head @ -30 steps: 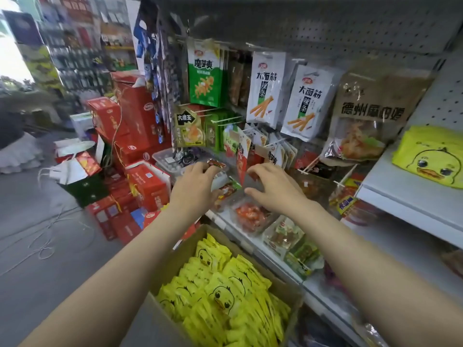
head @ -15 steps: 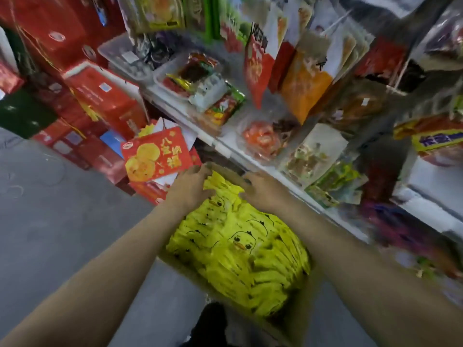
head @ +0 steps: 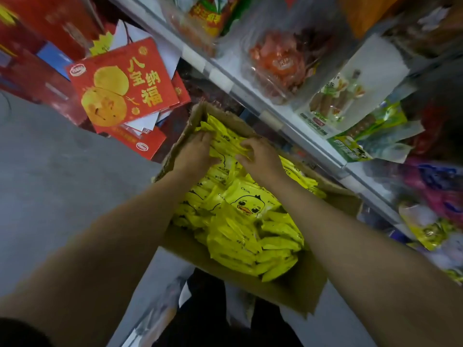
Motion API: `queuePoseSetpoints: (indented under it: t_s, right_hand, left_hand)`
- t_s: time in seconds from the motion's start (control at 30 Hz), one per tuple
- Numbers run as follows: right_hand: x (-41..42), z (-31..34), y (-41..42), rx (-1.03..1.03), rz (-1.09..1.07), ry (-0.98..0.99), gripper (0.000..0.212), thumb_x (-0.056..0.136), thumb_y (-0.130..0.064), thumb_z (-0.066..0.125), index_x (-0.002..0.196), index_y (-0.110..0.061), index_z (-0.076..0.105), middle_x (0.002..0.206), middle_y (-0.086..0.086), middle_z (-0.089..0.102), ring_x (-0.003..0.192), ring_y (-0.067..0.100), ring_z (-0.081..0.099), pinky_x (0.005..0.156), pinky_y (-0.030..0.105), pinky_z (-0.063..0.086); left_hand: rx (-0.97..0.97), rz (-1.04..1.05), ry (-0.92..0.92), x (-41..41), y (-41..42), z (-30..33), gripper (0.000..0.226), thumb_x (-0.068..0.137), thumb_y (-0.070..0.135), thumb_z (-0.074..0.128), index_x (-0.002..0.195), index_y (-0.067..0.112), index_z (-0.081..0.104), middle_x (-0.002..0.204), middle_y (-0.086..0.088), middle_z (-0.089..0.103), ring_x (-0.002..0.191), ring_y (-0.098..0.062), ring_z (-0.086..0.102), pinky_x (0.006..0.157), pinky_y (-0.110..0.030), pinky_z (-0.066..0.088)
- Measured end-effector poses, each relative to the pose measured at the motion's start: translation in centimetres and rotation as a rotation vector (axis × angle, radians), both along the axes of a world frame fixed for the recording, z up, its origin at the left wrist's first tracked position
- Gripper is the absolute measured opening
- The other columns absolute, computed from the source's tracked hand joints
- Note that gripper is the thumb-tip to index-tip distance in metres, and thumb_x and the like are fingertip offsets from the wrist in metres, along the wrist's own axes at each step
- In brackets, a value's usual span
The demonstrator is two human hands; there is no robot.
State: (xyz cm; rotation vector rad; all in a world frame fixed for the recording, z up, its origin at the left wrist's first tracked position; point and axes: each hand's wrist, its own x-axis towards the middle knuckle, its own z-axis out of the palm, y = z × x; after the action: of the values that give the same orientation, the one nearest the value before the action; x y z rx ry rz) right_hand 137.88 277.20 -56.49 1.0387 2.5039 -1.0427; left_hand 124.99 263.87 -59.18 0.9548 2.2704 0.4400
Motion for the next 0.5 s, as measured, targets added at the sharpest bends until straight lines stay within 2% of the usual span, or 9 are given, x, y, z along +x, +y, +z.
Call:
queuePoseSetpoints:
  t_s: [0.07,0.13,0.23,0.33,0.43,0.5]
  right_hand:
    - [0.0,-0.3,0.1,0.023,-0.026,0.039,0.027,0.086,-0.031,0.072,0.109,-0.022,0.065,0.109,-0.003,0.053,0.095,0.018,0.062,0.085,0.033,0.049]
    - [-0.1,-0.5,0.2,0.058,-0.008,0.041,0.022,0.085,-0.034,0.072,0.104,-0.024,0.066,0.103,-0.006,0.055,0.092,0.014,0.061,0.082,0.031,0.049]
    - [-0.4,-1.1,0.2,0.071,0.035,0.010,0.029,0.087,-0.039,0.069,0.112,-0.023,0.068,0.112,-0.001,0.069,0.102,0.018,0.064,0.087,0.035,0.050]
    - [-0.7,-1.3,-0.2,0.021,0.038,-0.027,0.040,0.088,-0.039,0.069,0.124,-0.019,0.064,0.122,0.001,0.068,0.112,0.021,0.063,0.092,0.036,0.050]
    - [-1.1,-1.9,-0.7,0.018,0.022,-0.057,0.045,0.086,-0.040,0.071,0.126,-0.021,0.062,0.122,0.002,0.068,0.113,0.024,0.062,0.091,0.036,0.050]
    - [-1.7,-2.3,-0.9,0.041,-0.016,-0.080,0.044,0.084,-0.041,0.074,0.122,-0.021,0.063,0.118,0.004,0.069,0.110,0.026,0.064,0.089,0.037,0.052]
  left_hand:
    - [-0.056,0.017,0.092,0.4,-0.2,-0.5,0.069,0.080,0.025,0.076,0.138,0.011,0.041,0.133,-0.013,0.049,0.126,-0.032,0.041,0.102,-0.043,0.037]
    - [-0.089,-0.004,0.157,1.0,-0.7,-0.9,0.065,0.081,0.020,0.074,0.138,0.012,0.043,0.129,-0.012,0.050,0.123,-0.032,0.041,0.099,-0.043,0.038]
    - [-0.078,-0.042,0.155,1.1,-1.4,-1.3,0.046,0.083,0.016,0.070,0.127,0.016,0.060,0.123,-0.011,0.054,0.122,-0.033,0.040,0.096,-0.042,0.036]
    - [0.033,-0.070,0.186,1.2,-2.2,-1.2,0.032,0.074,0.011,0.078,0.106,0.014,0.073,0.110,-0.013,0.058,0.112,-0.036,0.046,0.088,-0.042,0.041]
    - [0.110,-0.077,0.087,1.4,-3.2,-1.2,0.032,0.070,0.016,0.082,0.101,0.010,0.073,0.116,-0.014,0.062,0.112,-0.037,0.052,0.091,-0.043,0.042]
    - [0.124,-0.030,-0.050,1.5,-4.3,-1.0,0.036,0.074,0.024,0.080,0.104,0.006,0.072,0.114,-0.013,0.065,0.106,-0.032,0.058,0.086,-0.037,0.046]
